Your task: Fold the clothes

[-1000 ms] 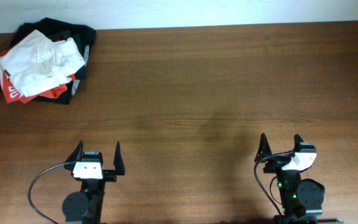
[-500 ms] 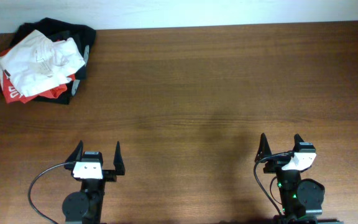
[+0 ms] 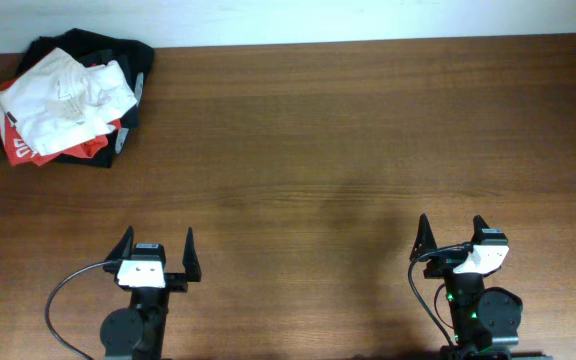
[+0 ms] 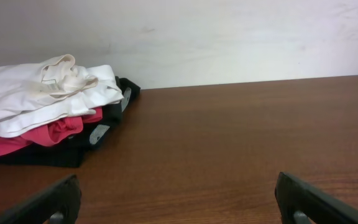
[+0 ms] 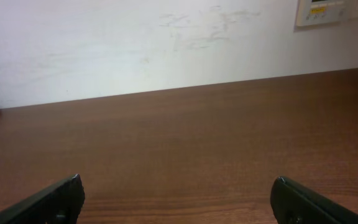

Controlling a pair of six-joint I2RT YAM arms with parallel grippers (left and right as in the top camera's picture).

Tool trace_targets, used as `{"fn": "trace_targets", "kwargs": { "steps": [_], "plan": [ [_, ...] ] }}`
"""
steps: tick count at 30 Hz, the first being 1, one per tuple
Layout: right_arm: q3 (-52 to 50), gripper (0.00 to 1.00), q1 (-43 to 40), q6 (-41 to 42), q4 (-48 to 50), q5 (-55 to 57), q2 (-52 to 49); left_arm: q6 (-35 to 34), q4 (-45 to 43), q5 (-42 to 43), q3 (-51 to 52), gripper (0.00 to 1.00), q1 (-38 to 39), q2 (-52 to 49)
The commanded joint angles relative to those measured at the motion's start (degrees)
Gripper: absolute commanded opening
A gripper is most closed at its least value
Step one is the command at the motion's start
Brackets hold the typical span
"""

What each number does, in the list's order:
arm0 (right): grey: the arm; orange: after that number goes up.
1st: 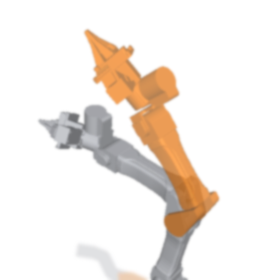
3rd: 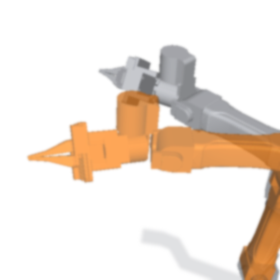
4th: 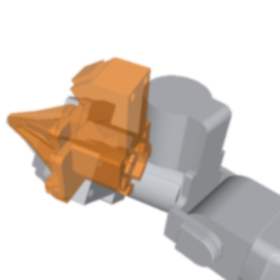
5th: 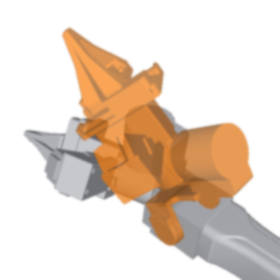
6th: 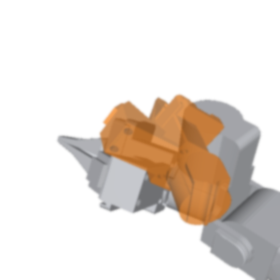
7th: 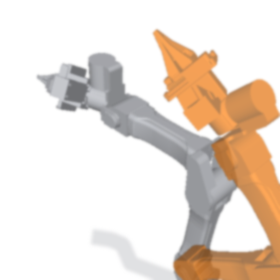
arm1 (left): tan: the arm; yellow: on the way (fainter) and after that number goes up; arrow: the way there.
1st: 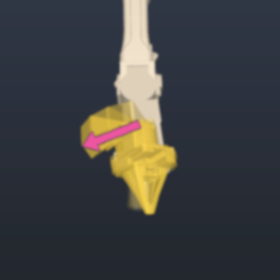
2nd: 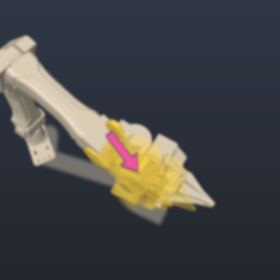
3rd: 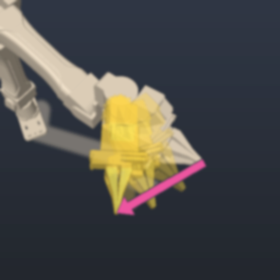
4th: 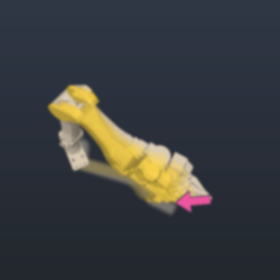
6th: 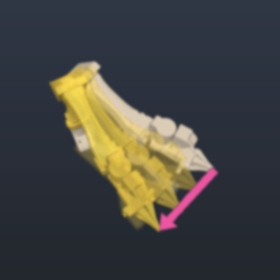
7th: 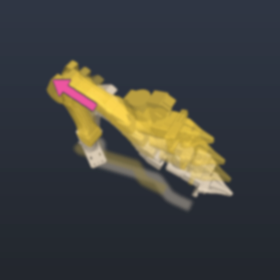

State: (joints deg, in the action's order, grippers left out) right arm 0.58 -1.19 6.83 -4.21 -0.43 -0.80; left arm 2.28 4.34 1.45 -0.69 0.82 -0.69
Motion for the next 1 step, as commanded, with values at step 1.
{"fn": "trace_targets", "kwargs": {
  "steps": [1],
  "plan": [
    [-0.26, 0.99, -0.37, -0.42, -0.33, 0.28, 0.59, -0.59, 0.26, 0.68, 0.15, 0.99, -0.24, 0.35]
  ]
}}
